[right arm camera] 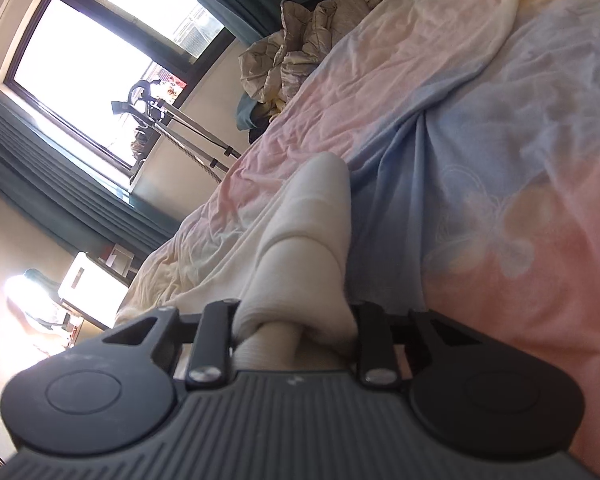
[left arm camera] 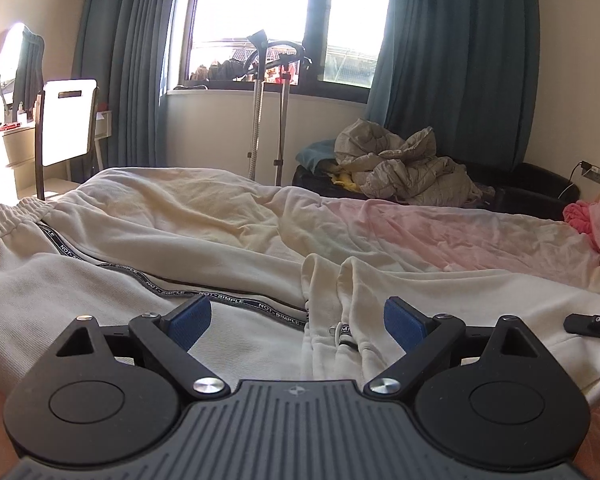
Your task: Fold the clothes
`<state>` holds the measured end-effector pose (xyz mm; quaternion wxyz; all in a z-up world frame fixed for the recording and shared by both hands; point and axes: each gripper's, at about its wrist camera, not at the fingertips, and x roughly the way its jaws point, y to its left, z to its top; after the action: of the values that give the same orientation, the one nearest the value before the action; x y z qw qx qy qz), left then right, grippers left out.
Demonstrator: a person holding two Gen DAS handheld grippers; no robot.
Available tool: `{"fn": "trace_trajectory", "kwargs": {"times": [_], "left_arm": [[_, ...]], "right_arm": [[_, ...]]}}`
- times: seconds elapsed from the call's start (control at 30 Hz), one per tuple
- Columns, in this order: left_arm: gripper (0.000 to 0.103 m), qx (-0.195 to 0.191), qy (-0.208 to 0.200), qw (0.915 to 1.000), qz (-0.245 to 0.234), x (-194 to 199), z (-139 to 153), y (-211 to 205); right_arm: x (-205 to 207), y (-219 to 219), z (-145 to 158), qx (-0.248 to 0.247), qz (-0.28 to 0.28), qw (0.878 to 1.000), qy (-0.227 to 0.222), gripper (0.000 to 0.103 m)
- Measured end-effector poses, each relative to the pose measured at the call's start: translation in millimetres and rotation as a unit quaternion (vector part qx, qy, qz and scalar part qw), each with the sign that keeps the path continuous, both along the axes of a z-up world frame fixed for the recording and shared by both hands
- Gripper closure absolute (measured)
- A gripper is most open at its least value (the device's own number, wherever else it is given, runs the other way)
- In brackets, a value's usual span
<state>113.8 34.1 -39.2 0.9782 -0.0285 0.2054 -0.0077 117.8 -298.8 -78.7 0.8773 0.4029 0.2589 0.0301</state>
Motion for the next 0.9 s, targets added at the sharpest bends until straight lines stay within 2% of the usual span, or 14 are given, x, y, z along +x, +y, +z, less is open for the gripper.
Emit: {"fn": "trace_trajectory", "kwargs": {"times": [0.1,0.23,0.43,0.63,0.77,0.9], "left_arm": [[0.008,0.006,0.034,0.9994,0.002,13,-5,-3],[0.008,0.050,0.063,0.9967,-0.001,24,-13,-23],[0.008,0.076,0.077,0.9930,-0.046,32,-14,-75],[0.008,0.086,0.073,0.9876,-0.109,34,-21,-150],[0.008,0.080,0.073,0.9852,-0.133,38,-30,-192],[0.008,0.089,0.079,0.9820,-0.147,46,-43,-210]], "right_arm": [[-8,2,26,-0.028,-0.003,0.999,-0.035,0.078],[-18,-1,55,-0.054,-0.008,0.996,-0.069,0.079],[-33,-23,88,-0.089,-0.034,0.990,-0.105,0.079],[-57,-56,116,-0.134,-0.089,0.976,-0.147,0.078],[-68,-78,124,-0.154,-0.122,0.967,-0.163,0.078],[-67,-85,123,-0.180,-0.138,0.960,-0.165,0.078]]}}
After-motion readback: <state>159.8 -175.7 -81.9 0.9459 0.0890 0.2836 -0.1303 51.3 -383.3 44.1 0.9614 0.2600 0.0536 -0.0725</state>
